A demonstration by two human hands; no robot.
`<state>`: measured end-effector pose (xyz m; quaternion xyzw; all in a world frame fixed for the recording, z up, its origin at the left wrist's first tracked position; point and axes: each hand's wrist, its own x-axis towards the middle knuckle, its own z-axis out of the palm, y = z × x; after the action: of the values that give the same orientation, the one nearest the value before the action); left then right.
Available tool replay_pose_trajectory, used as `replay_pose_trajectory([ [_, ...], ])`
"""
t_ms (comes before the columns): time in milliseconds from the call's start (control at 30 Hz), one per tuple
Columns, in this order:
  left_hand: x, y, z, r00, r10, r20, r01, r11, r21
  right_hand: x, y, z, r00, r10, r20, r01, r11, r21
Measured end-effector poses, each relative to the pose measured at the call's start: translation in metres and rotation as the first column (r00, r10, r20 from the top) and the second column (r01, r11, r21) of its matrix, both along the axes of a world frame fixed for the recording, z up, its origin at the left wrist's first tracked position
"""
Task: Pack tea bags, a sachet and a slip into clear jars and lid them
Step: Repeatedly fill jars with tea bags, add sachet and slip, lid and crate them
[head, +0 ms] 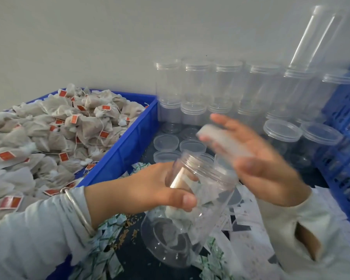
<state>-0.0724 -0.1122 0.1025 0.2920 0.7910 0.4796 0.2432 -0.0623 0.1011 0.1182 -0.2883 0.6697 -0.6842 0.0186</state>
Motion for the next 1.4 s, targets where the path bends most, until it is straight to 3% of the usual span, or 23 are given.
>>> replay_pose_trajectory([
  [100, -0.004, -0.005, -0.002, 0.995, 0.098, 0.016, -0.098, 0.995, 0.006, -0.009, 0.027, 0.001, 0.997, -0.015, 0.077, 0.039, 0.946, -0.323],
  [167, -0.009, -0.004, -0.002, 0.975, 0.220, -0.022, -0.219, 0.974, 0.064, -0.014, 0.038, -0.003, 0.981, -0.125, 0.151, 0.174, 0.908, -0.381],
  [267, -0.015, -0.002, -0.001, 0.931, 0.363, 0.036, -0.364, 0.915, 0.173, -0.023, 0.031, -0.020, 0.939, -0.226, 0.261, 0.302, 0.902, -0.308],
  [333, -0.016, -0.002, -0.002, 0.918, 0.395, 0.025, -0.392, 0.898, 0.198, -0.028, 0.018, -0.031, 0.892, -0.363, 0.271, 0.402, 0.910, -0.105],
  [400, -0.014, -0.002, -0.002, 0.926, 0.376, -0.032, -0.363, 0.911, 0.197, -0.030, 0.009, -0.037, 0.836, -0.536, 0.120, 0.503, 0.835, 0.222],
  [433, -0.013, -0.002, -0.002, 0.929, 0.365, -0.063, -0.348, 0.918, 0.190, -0.030, 0.007, -0.039, 0.815, -0.578, 0.041, 0.542, 0.786, 0.299],
  [500, -0.013, -0.002, -0.003, 0.918, 0.383, -0.101, -0.361, 0.913, 0.188, -0.028, 0.002, -0.038, 0.838, -0.546, -0.006, 0.526, 0.804, 0.276],
  [600, -0.013, -0.001, -0.002, 0.911, 0.390, -0.134, -0.347, 0.900, 0.264, -0.018, -0.012, -0.033, 0.960, -0.280, -0.015, 0.273, 0.923, 0.270],
  [667, -0.010, 0.001, 0.001, 0.920, 0.361, -0.151, -0.289, 0.888, 0.358, -0.009, -0.028, -0.032, 0.982, -0.187, -0.024, 0.185, 0.930, 0.318],
  [967, -0.009, -0.010, 0.018, 0.901, 0.373, -0.222, -0.231, 0.845, 0.483, 0.001, -0.064, -0.036, 0.939, -0.341, -0.049, 0.343, 0.910, 0.234],
  [1133, -0.022, -0.008, 0.019, 0.901, 0.423, -0.100, -0.362, 0.857, 0.367, 0.009, -0.054, -0.037, 0.904, -0.426, -0.039, 0.427, 0.897, 0.118],
  [1200, -0.036, -0.021, 0.024, 0.830, 0.543, -0.127, -0.469, 0.803, 0.367, 0.011, -0.051, -0.036, 0.890, -0.457, -0.011, 0.456, 0.886, 0.082],
  [1233, -0.044, -0.029, 0.027, 0.748, 0.634, -0.195, -0.550, 0.757, 0.352, 0.012, -0.049, -0.034, 0.889, -0.458, 0.011, 0.457, 0.888, 0.061],
  [1300, -0.064, -0.059, 0.026, 0.500, 0.778, -0.382, -0.736, 0.613, 0.287, 0.017, -0.050, -0.034, 0.899, -0.434, 0.063, 0.435, 0.901, 0.010],
  [1333, -0.074, -0.076, 0.023, 0.400, 0.786, -0.471, -0.808, 0.545, 0.224, 0.021, -0.052, -0.035, 0.903, -0.420, 0.089, 0.423, 0.906, -0.009],
  [1400, -0.093, -0.110, 0.008, 0.344, 0.729, -0.591, -0.881, 0.469, 0.066, 0.030, -0.061, -0.043, 0.906, -0.397, 0.147, 0.404, 0.915, -0.019],
])
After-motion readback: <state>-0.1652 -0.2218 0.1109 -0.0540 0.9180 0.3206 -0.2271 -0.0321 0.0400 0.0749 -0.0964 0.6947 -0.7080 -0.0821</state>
